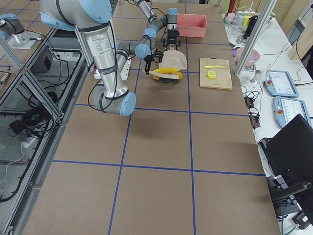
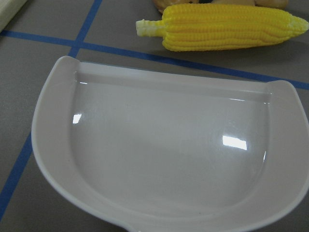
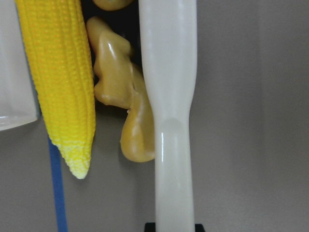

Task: Sweep and dump trash into bin
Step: 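Sweep the corn and potato into the dustpan with the right gripper's brush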

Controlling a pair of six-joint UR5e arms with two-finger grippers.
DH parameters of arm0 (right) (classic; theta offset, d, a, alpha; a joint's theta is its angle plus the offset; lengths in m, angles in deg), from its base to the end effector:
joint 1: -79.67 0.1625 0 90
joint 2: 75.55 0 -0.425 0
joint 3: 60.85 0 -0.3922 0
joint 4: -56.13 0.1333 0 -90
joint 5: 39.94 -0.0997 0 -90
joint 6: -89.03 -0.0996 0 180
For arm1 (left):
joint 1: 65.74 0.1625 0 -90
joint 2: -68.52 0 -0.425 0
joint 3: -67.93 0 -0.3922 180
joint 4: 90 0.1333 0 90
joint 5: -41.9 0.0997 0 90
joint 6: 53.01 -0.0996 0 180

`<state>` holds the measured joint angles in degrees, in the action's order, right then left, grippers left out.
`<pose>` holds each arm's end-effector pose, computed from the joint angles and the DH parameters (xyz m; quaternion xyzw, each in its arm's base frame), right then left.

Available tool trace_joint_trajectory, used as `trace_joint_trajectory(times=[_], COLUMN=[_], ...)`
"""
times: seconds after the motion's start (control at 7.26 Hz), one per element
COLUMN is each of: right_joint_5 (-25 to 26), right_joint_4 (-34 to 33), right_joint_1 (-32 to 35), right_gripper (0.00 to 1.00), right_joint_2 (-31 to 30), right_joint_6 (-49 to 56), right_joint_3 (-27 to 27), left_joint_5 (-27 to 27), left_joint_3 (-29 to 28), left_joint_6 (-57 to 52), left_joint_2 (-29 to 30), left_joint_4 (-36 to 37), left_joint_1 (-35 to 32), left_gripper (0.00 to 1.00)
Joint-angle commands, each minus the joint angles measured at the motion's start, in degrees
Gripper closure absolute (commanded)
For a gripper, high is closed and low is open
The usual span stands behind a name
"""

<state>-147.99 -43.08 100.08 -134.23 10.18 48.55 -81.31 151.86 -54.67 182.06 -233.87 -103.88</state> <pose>-0.5328 -0.3076 0.2268 -0.0460 -0.3767 0.0191 0.9250 0.4663 -0.4663 0.3666 0.4075 0.4473 0.4993 0.6201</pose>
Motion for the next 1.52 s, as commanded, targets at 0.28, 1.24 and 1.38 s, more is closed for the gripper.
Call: trace_joint_trajectory(times=[0.28, 1.24, 1.38], right_joint_5=[-0.05, -0.05, -0.05], right_joint_4=[-0.02, 1.64, 2.0], right_joint_1=[-0.99, -1.07, -1.07], right_gripper=[1.0, 1.0, 1.0], right_joint_2=[7.25, 15.34, 15.52], right_joint_6=[-2.71, -4.11, -4.47], right_joint_3=[-4.28, -9.47, -9.47], left_joint_5=[0.08, 0.08, 0.08], left_joint_3=[0.0, -0.09, -0.09], left_joint_6=[-0.01, -0.09, -0.09], left_joint_2=[-0.07, -0.07, -0.07], left_joint_4=[0.0, 0.0, 0.0], left_joint_1=[0.0, 0.0, 0.0], left_gripper=[0.03, 0.03, 0.03])
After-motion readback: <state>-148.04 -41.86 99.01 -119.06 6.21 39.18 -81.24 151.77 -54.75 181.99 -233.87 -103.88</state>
